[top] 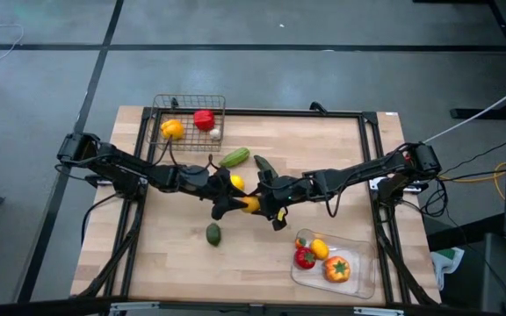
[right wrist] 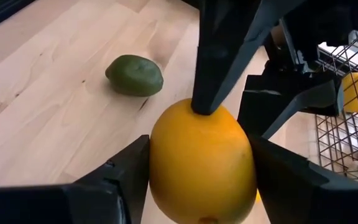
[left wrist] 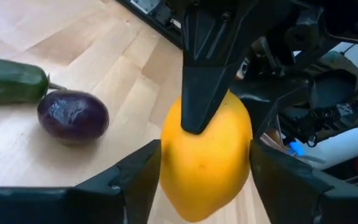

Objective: Sort produce into baskets
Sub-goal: Put the bottom lemon into the transparent bin

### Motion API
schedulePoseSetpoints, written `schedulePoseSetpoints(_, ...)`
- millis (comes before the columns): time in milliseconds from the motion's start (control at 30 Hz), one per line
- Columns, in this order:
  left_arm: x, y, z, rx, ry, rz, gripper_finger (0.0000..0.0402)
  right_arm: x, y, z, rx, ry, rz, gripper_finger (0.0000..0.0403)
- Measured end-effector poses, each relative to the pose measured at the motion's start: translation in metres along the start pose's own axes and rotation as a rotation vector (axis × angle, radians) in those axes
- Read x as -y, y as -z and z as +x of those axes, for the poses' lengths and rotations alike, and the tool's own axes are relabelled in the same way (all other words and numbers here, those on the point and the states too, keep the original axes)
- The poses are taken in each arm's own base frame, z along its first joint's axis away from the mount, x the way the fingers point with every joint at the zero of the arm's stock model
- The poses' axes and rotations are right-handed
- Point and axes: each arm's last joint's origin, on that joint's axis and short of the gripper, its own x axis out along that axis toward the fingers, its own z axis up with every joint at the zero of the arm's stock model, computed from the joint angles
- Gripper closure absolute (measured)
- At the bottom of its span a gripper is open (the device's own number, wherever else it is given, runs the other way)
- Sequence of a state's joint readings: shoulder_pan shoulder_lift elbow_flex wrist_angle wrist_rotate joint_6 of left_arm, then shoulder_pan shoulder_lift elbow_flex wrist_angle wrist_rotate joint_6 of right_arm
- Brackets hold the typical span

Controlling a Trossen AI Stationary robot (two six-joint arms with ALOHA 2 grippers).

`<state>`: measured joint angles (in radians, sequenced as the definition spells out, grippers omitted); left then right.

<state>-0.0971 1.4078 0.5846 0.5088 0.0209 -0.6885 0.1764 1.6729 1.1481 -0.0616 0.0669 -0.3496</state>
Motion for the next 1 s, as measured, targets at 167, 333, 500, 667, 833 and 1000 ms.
schedulePoseSetpoints(167, 0.000, 0.000, 0.000, 0.000, -0.005, 0.010, 0.0136, 0.000, -0.002, -0.003, -0.058, -0.029, -0.004, 0.0167)
schedulePoseSetpoints(333, 0.000, 0.000, 0.000, -0.001, -0.006, 0.070, 0.0132, -0.008, -0.013, -0.018, -0.222, -0.115, -0.009, 0.0168)
schedulePoseSetpoints(500, 0.000, 0.000, 0.000, -0.002, -0.008, 0.109, 0.0136, -0.031, -0.027, -0.041, -0.396, -0.219, 0.016, 0.0168)
schedulePoseSetpoints(667, -0.001, 0.001, 0.000, -0.003, -0.009, 0.137, 0.0136, -0.061, -0.040, -0.064, -0.508, -0.277, 0.081, 0.0168)
schedulePoseSetpoints(833, -0.001, 0.001, 0.000, -0.006, -0.010, 0.138, 0.0137, -0.099, -0.044, -0.081, -0.576, -0.301, 0.171, 0.0168)
schedulePoseSetpoints(1000, -0.001, 0.002, 0.000, -0.016, -0.017, 0.137, 0.0137, -0.140, -0.042, -0.096, -0.620, -0.323, 0.233, 0.0168)
